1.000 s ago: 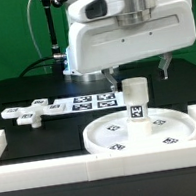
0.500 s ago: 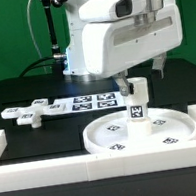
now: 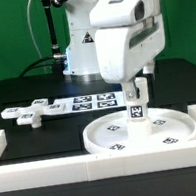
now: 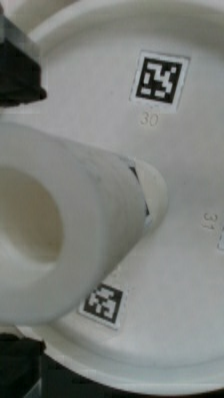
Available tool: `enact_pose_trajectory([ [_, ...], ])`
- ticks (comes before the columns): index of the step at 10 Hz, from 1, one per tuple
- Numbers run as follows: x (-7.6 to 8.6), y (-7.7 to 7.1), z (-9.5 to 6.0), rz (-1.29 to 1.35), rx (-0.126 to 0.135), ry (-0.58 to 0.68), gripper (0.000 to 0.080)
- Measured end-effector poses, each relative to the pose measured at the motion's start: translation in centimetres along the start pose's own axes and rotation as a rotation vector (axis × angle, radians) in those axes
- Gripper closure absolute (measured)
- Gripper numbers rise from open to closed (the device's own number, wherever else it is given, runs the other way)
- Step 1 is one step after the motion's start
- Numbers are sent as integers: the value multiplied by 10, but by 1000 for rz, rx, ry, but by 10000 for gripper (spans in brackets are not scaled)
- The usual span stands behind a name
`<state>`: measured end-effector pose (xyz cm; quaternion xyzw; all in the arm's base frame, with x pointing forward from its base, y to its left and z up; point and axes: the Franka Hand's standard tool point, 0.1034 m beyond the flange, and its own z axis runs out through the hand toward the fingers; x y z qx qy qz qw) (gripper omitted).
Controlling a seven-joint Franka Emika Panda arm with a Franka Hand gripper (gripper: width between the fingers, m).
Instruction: Assemble round table
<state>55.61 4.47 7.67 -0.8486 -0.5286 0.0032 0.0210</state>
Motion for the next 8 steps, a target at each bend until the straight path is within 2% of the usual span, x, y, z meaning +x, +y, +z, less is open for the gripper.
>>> enact_pose_trajectory([
  [1,-1,0,-1,-101,-15,-7,150],
  [2,-1,1,-1,-173,-19,-13,150],
  [8,-6,3,0,-516,-22,-50,150],
])
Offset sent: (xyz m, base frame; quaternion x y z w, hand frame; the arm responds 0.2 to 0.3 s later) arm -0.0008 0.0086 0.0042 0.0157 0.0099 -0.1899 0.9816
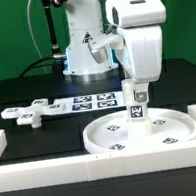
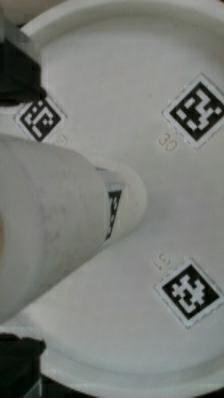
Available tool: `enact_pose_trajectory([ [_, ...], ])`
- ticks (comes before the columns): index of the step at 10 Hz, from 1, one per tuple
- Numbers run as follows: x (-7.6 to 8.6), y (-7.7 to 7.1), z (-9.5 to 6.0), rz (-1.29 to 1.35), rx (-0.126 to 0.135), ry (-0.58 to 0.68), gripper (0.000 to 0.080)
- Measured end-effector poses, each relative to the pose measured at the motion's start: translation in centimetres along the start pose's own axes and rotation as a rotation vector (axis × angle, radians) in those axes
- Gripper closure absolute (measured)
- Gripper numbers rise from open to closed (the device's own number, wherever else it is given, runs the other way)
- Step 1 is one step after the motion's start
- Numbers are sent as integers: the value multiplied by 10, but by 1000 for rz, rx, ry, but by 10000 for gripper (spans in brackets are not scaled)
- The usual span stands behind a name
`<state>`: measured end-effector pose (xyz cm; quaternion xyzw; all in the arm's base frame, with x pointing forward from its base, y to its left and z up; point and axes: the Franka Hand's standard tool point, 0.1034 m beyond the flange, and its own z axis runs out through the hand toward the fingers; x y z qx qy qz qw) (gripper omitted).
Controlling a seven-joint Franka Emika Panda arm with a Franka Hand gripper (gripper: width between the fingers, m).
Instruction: Assemble round table
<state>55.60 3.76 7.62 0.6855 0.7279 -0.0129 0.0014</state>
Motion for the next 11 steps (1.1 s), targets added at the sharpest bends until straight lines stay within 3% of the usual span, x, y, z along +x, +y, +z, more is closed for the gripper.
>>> enact_pose_trajectory([
  [8,-1,2,-3,-448,4,-73,150],
  [9,-1,3,-3,-452,3,-75,291],
  [10,-3,3,-3,-448,3,-75,291],
  [11,-3,3,-3,-443,3,-75,393],
])
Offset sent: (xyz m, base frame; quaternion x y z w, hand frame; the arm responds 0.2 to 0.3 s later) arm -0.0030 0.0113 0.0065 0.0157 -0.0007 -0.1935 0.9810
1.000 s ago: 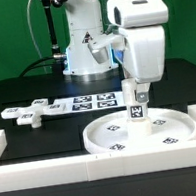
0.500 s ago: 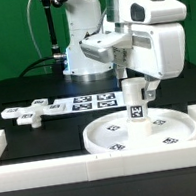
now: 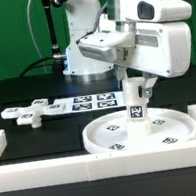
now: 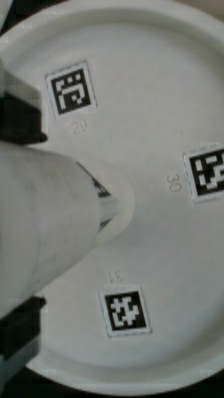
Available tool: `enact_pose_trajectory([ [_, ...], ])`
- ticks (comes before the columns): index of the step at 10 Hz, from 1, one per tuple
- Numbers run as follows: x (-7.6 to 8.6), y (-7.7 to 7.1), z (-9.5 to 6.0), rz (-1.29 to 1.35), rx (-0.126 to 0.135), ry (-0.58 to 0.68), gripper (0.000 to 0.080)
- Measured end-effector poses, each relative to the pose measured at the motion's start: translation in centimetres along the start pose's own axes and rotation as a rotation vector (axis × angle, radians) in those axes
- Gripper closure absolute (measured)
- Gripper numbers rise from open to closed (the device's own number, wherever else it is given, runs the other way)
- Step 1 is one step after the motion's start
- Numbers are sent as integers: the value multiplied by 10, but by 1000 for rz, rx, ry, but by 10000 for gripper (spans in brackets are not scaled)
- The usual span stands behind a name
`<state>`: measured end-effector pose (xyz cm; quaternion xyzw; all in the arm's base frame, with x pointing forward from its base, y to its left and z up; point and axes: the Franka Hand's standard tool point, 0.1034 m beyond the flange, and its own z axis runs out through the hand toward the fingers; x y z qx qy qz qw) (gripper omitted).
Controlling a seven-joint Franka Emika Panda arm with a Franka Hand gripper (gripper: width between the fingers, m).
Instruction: Assemble round table
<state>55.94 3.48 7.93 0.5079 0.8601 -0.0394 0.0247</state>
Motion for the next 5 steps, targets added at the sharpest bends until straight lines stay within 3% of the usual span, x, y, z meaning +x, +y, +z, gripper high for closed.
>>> enact_pose_trajectory([
  [5,0,0,0,99,0,1,393],
])
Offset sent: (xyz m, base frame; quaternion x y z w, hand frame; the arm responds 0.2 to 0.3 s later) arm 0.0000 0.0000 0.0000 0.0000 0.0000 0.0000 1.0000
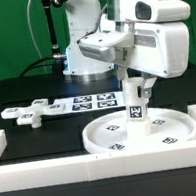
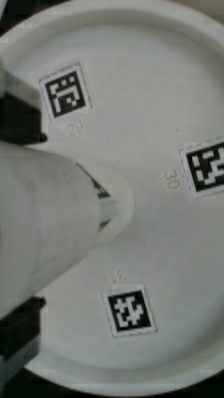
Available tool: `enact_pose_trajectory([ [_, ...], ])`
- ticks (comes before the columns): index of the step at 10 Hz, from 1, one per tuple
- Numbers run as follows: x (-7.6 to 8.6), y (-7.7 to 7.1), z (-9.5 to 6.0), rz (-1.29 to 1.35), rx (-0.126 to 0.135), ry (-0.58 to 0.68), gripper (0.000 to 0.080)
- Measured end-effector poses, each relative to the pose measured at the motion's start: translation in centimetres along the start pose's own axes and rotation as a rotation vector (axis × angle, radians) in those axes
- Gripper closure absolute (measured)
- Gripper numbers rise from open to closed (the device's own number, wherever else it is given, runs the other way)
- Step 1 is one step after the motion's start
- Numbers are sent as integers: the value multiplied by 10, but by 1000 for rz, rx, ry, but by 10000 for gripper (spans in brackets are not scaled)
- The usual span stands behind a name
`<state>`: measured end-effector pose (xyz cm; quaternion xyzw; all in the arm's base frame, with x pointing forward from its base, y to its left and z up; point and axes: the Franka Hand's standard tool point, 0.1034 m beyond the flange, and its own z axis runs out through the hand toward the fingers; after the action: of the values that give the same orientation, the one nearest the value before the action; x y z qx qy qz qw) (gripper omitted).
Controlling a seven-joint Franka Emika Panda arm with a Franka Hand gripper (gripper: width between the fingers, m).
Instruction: Assemble round table
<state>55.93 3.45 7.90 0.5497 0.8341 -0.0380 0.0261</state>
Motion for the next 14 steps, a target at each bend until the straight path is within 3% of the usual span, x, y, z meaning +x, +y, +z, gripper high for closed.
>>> enact_pose_trajectory([
  [8,5,-2,2,1012,6,3,392],
  [9,7,-3,2,1138,20,4,392],
  [10,9,-3,1,1239,37,5,392],
  [14,11,-2,1,1464,43,14,392],
])
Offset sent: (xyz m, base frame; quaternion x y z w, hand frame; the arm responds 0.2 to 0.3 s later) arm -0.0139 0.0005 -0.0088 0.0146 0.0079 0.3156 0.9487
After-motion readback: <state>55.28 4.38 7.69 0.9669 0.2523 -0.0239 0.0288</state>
